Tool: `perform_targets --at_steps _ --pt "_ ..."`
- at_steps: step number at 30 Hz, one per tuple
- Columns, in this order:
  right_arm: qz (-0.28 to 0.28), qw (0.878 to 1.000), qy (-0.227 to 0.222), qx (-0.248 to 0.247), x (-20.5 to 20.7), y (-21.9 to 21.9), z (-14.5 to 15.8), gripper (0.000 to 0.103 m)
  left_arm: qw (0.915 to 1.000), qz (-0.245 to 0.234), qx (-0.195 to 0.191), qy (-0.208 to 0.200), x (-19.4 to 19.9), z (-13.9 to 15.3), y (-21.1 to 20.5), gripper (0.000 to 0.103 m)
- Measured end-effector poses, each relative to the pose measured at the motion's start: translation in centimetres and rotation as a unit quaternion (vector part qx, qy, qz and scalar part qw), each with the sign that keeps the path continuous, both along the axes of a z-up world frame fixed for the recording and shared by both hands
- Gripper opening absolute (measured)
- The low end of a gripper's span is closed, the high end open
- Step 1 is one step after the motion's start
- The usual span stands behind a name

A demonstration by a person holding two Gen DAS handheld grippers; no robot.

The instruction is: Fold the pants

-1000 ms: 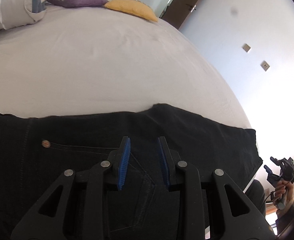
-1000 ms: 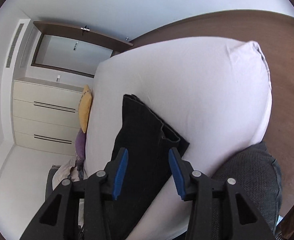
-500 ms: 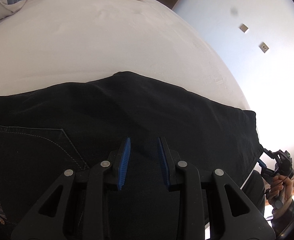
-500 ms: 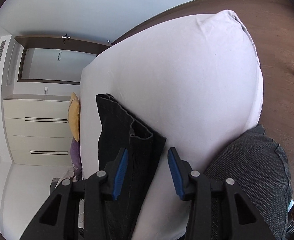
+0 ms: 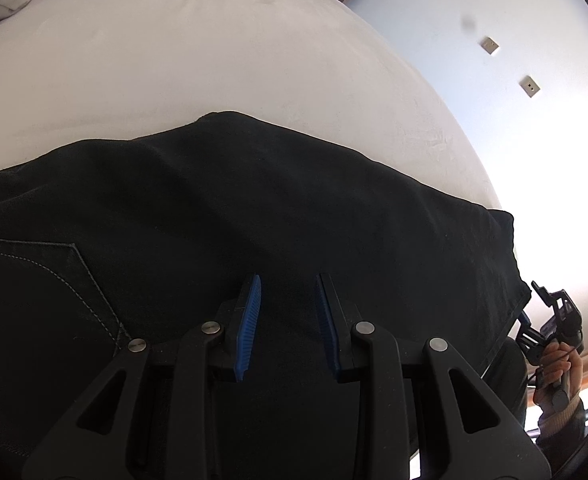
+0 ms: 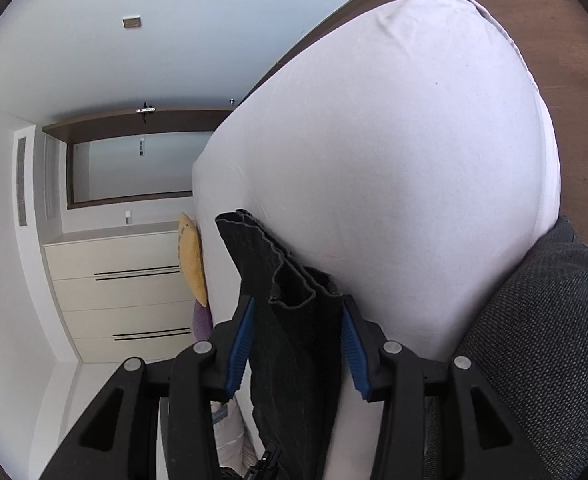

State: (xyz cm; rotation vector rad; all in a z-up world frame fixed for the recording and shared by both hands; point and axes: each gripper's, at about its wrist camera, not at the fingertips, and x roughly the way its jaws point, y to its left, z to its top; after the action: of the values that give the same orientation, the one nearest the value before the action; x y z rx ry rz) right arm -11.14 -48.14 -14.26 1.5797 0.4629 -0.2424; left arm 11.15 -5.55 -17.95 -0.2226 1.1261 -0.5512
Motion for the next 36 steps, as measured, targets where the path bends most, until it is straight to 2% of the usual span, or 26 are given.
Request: perform_targets --at_steps 5,10,13,15,17,20,25,26,28,31,32,34,35,36 --pt "0.01 0.999 -0.036 -0.006 0.1 0.5 0.1 0.047 1.0 0.002 0.003 0.0 -0.1 -0.1 0.0 0.027" --pt "0.042 0.998 -0.022 -0.044 1.9 1.1 0.5 0.047 1.0 0.003 0.005 -0.001 -0.1 -0.1 -0.1 0.027" --pt "0.043 0.998 -0.026 -0.045 3.0 1.4 0.0 0.046 1.0 0.003 0.009 -0.001 -0.2 -0.1 -0.2 0.027" --pt "0.037 0.998 -0.029 -0.041 3.4 1.3 -0.3 0.04 0.9999 0.003 0.012 -0.001 -0.2 -0.1 -0.3 0.027" --pt "0.035 0.998 -0.023 -0.039 3.9 1.3 -0.4 0.025 0.9999 0.002 0.015 -0.001 -0.4 0.0 -0.7 0.027" --pt "0.033 0.998 -0.013 -0.044 4.3 1.2 -0.3 0.018 0.9998 0.003 0.019 -0.002 -0.5 0.5 -1.1 0.027" --pt "0.041 0.997 0.003 -0.067 4.5 1.4 0.1 0.012 0.9995 -0.025 -0.018 -0.005 -1.3 1.8 -3.5 0.027" --pt "0.042 0.997 0.007 -0.071 4.5 1.4 0.1 0.011 0.9992 -0.035 -0.017 -0.008 -1.5 1.9 -4.4 0.027" --pt "0.042 0.996 0.016 -0.08 4.5 1.5 0.3 0.011 0.9987 -0.05 0.01 -0.007 -1.5 1.3 -6.3 0.027" --pt "0.043 0.995 0.025 -0.089 4.6 1.6 0.5 0.01 0.9986 -0.047 0.021 0.008 -1.3 0.3 -7.6 0.027" --pt "0.043 0.994 0.027 -0.093 4.6 1.6 0.6 0.01 0.9989 -0.043 0.013 0.013 -1.2 0.6 -7.7 0.027" --pt "0.044 0.994 0.03 -0.097 4.7 1.7 0.6 0.01 0.9979 -0.055 -0.029 0.016 -1.2 1.9 -8.2 0.027" --pt "0.043 0.994 0.031 -0.097 4.7 1.8 0.5 0.01 0.997 -0.068 -0.037 -0.002 -1.5 2.8 -8.8 0.027" --pt "0.043 0.994 0.032 -0.098 4.7 1.8 0.5 0.01 0.9962 -0.08 -0.029 -0.018 -1.8 3.4 -9.6 0.027"
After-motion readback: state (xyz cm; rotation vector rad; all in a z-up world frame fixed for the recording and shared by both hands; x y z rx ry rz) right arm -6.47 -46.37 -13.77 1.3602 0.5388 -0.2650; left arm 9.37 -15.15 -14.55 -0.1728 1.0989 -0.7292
